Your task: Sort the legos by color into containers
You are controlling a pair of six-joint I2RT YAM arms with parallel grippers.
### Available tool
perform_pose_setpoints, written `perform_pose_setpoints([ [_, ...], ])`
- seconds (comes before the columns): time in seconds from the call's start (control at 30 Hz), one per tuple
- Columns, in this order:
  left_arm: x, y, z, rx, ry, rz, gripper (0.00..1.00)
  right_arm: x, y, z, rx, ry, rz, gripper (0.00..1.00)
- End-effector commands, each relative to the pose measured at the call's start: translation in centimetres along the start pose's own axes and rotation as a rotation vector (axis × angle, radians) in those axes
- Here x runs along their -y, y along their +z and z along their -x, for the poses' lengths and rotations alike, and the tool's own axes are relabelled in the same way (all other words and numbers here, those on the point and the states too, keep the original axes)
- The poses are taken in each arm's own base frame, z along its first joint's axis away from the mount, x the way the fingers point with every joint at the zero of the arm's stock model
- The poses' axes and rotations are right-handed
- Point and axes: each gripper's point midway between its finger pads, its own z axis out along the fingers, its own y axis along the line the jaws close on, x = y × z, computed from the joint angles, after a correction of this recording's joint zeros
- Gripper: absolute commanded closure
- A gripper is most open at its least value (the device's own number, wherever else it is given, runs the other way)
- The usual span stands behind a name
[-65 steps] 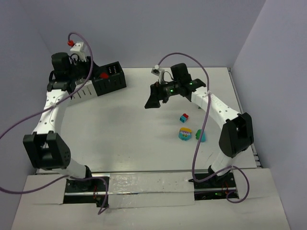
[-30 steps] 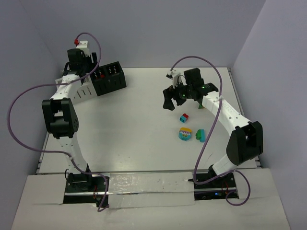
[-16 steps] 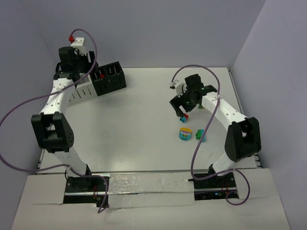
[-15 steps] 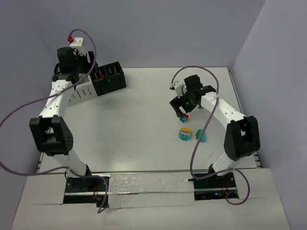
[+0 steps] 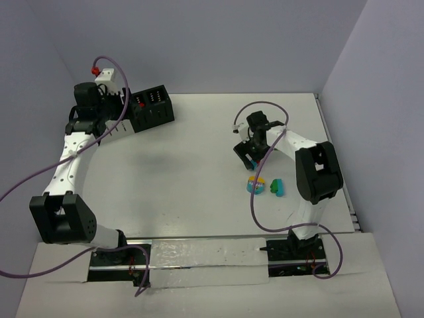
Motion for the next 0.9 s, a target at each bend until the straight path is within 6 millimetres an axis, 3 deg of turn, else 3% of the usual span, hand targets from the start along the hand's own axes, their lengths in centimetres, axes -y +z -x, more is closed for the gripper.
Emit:
perform_pose_setpoints([
  [0.0,1.9,-1.7,0.4,0.019,-0.019,-0.061,0.22,1.2,0.3,1.3,0.037,0.007,-0.040,0.20],
  [0.3,4.2,-2.5,-2.9,-0.049,-0.106,-0.183,0.23,1.5,1.7,0.6,0.019,0.000,-0.044,0.42],
  [0.5,6.1,-3.6,-4.3,-0.079,-0.151,-0.277,0.25,1.2,1.0,1.1,0.050,-0.014,-0.030,0.66],
  [0.6,7.0,-4.0,-5.4,-0.099,-0.187,-0.321,0.25,0.0,-1.1,3.1,0.149,-0.016,0.030,0.70],
  [0.67,8.0,-4.5,-6.8,-0.132,-0.246,-0.380,0.25,-2.3,-4.6,6.2,0.318,-0.012,0.135,0.70],
  [0.73,8.4,-4.6,-7.3,-0.142,-0.278,-0.396,0.24,-3.9,-6.8,8.0,0.411,-0.017,0.206,0.71],
  [0.8,10.4,-5.0,-7.8,-0.164,-0.308,-0.482,0.22,-6.2,-9.9,10.7,0.543,-0.029,0.287,0.71],
  [0.87,11.1,-5.2,-8.3,-0.190,-0.369,-0.514,0.22,-8.5,-12.1,12.0,0.621,-0.074,0.358,0.71],
])
